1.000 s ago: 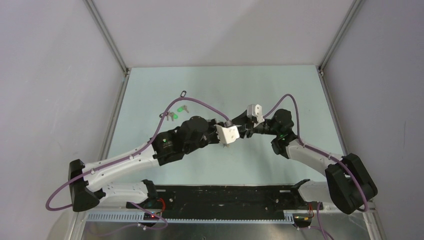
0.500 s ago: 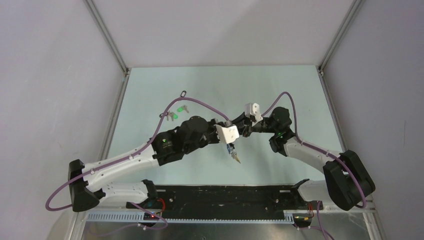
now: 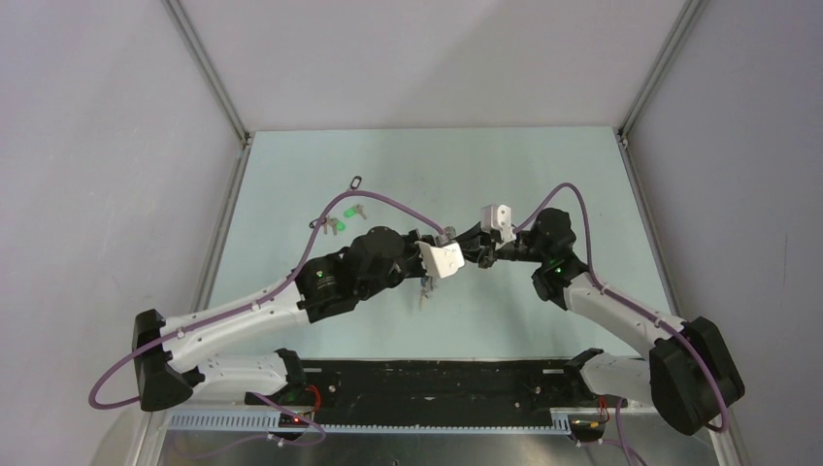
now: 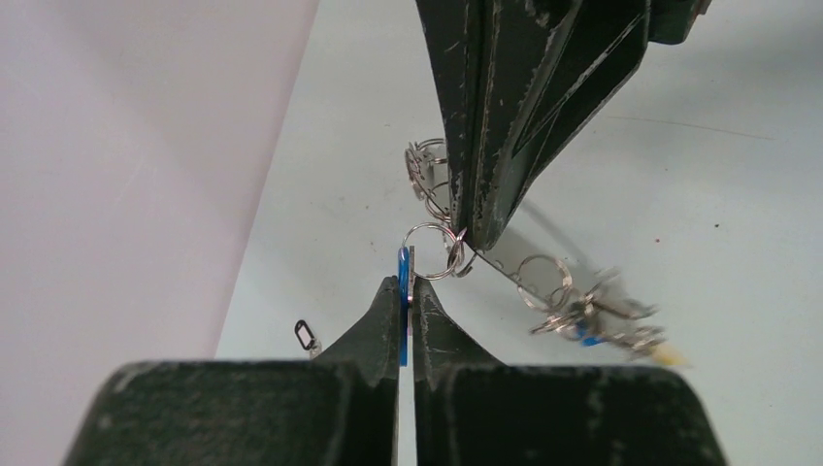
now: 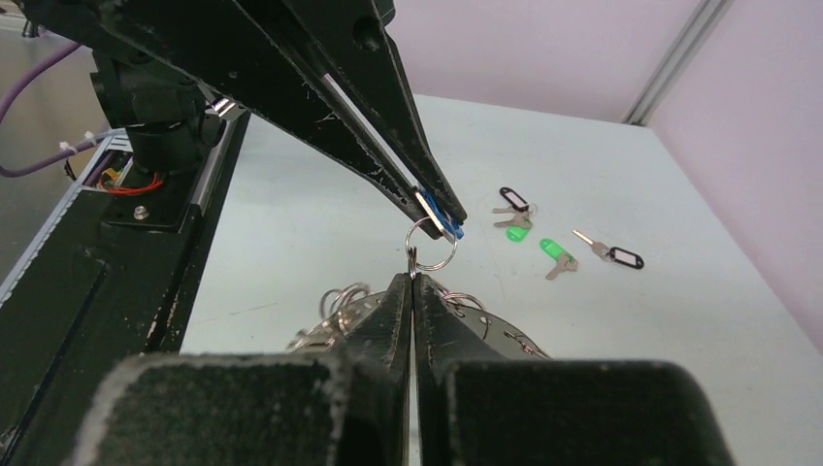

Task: Remove the keys from the keyring

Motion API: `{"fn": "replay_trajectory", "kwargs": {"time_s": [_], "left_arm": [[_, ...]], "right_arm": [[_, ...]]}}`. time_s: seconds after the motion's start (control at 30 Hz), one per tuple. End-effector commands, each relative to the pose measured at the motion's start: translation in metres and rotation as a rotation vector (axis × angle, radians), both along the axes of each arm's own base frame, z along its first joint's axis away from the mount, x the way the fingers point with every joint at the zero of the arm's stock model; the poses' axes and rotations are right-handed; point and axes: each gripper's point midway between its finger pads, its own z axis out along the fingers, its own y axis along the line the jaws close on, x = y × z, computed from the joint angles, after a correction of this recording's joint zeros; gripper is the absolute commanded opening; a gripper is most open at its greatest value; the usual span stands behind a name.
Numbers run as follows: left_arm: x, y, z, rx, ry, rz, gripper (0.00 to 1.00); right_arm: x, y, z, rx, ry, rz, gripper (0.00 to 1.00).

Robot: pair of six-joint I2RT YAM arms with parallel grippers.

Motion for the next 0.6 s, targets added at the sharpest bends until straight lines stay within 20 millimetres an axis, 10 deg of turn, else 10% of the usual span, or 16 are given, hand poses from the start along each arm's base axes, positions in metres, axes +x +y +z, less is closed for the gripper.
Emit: {"fn": "replay_trajectory", "kwargs": {"time_s": [0.0, 0.57], "left_arm": [[0.005, 0.002, 0.025, -0.064, -0.076, 0.024, 0.0], [0.006, 0.001, 0.022, -0.058, -0.078, 0.021, 0.0]], "right_arm": [[0.005, -0.004, 0.022, 0.019, -0.078, -0.05, 0.0], [0.007, -0.012, 0.035, 0.06, -0.068, -0.119, 0.0]]}}
